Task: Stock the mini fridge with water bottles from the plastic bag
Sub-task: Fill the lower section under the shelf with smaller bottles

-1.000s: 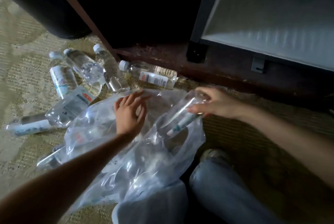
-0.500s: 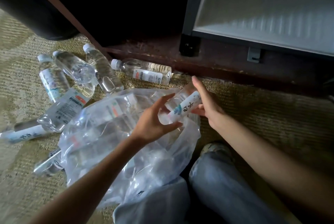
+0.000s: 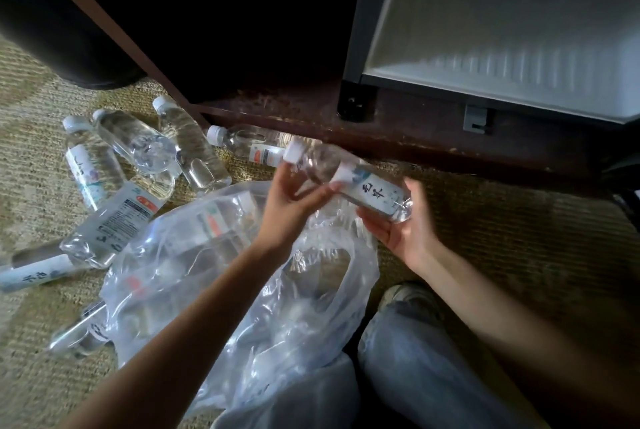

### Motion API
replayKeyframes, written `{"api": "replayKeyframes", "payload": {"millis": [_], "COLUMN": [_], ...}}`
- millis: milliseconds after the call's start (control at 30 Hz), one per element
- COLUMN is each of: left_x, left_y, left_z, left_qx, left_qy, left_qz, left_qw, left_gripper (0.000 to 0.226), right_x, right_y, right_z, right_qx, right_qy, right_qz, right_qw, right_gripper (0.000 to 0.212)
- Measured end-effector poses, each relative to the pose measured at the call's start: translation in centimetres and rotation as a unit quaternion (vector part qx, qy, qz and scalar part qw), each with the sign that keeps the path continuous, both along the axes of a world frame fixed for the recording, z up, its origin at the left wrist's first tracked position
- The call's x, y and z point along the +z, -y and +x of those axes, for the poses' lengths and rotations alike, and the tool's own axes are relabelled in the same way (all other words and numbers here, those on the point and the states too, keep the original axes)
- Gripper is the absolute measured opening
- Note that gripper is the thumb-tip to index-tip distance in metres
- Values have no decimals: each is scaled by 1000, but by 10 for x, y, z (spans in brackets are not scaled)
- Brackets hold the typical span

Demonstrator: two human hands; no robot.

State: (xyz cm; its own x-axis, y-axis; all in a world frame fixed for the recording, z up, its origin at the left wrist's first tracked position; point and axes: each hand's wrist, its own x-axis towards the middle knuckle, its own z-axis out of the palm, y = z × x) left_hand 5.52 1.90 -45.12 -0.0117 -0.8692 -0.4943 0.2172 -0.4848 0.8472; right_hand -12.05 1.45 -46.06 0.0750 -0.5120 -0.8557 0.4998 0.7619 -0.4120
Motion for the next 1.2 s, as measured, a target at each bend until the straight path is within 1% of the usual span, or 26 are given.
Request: {"api": "replayKeyframes", "payload": {"millis": [33,67,133,233,333,400,467,500,600,667,733,767,800,867,1000,1033,1100,1200], "left_x": [1,1,3,6,4,4,5,6,8,10,14,17,20,25,41,46,52,63], "left_y": [-1,-1,2,11,14,15,17,18,20,22,27,29,32,39,60,66,77,94], "left_z": [-8,-17,-32,-47,-59,-63,-63,-63,-61,-61,-63,-65,-67,-72,-86,-92,-105,-126], "left_qx": [-28,-44,-42,-32,-40,-43,-60,-70,-84,-87,-87,-89,-95,-116,-193,-212,-237,-256], "left_qy": [-11,-20,-37,-46,-44,-45,-33,-27,-11,-5,-1,5,16,45,78,85,106,138], "left_qz": [0,-1,2,17,21,17,7,2,-4,-3,-11,-19,-31,-66,-155,-179,-230,-299], "left_qw": [1000,999,998,998,998,998,998,997,996,996,996,996,995,990,966,957,938,909], "left_gripper": [62,69,80,77,74,71,70,71,74,76,74,73,74,76,78,78,80,79], "right_x": [2,3,3,0,-5,-6,-8,-8,-4,3,10,14,15,18,24,27,33,40], "right_y": [0,0,-1,-6,-15,-20,-23,-24,-22,-17,-10,-6,-2,7,31,37,48,63], "right_z": [1,1,2,-6,-14,-18,-24,-27,-39,-48,-54,-55,-57,-61,-72,-76,-83,-99], "right_qx": [2,3,0,-16,-12,6,53,76,119,181,237,240,237,235,238,231,205,144], "right_qy": [13,22,43,73,72,68,41,21,-50,-109,-142,-143,-144,-154,-179,-191,-226,-281], "right_qz": [-5,-14,-35,-58,-69,-84,-109,-117,-147,-196,-239,-247,-254,-269,-290,-299,-329,-367], "right_qw": [1000,1000,998,996,995,994,992,990,981,957,931,928,927,921,910,906,894,875], "right_gripper": [52,51,50,49,48,57,71,71,54,39,34,35,38,52,69,70,64,56]}}
